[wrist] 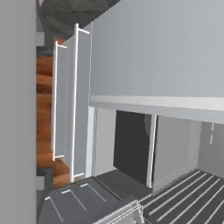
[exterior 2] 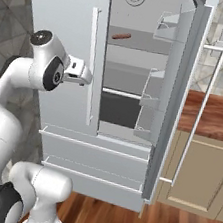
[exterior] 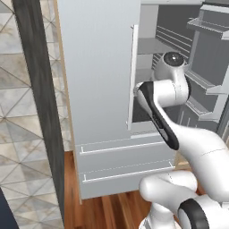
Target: Move the hot dog bun to the plate on the dining table and place the condiment next to that plate. Then navigate to the fridge and take the sausage and place it on the plate as well.
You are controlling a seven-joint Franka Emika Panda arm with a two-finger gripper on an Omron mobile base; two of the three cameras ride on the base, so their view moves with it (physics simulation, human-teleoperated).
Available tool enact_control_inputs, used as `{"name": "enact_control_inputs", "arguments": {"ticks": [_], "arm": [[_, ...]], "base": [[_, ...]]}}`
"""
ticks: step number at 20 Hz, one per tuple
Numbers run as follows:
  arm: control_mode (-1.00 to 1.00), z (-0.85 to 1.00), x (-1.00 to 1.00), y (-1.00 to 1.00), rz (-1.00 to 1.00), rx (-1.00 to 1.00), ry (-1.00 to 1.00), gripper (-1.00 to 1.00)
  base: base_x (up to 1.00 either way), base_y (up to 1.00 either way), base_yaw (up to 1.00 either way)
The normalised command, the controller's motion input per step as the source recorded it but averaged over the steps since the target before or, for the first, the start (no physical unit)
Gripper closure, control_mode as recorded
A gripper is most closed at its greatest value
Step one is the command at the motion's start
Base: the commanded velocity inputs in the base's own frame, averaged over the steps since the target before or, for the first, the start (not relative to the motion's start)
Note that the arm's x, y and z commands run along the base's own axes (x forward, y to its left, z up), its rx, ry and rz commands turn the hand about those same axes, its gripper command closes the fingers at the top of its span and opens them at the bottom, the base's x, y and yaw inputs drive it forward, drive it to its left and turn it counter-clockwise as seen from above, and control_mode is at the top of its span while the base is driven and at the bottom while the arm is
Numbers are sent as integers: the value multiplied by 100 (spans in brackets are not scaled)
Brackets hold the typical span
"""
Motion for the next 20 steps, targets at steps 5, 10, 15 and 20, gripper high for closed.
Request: {"name": "enact_control_inputs", "arguments": {"ticks": [5, 10, 15, 20], "arm": [[-100, -35, 61, 25, 4, 19, -4, -100], [-100, -23, 64, 17, 0, 5, -11, -100], [-100, -21, 49, 5, 0, -4, -10, -100], [-100, -10, 33, -2, -5, -10, 0, -100]], "base": [[0, 0, 0], [0, 0, 0], [0, 0, 0], [0, 0, 0]]}}
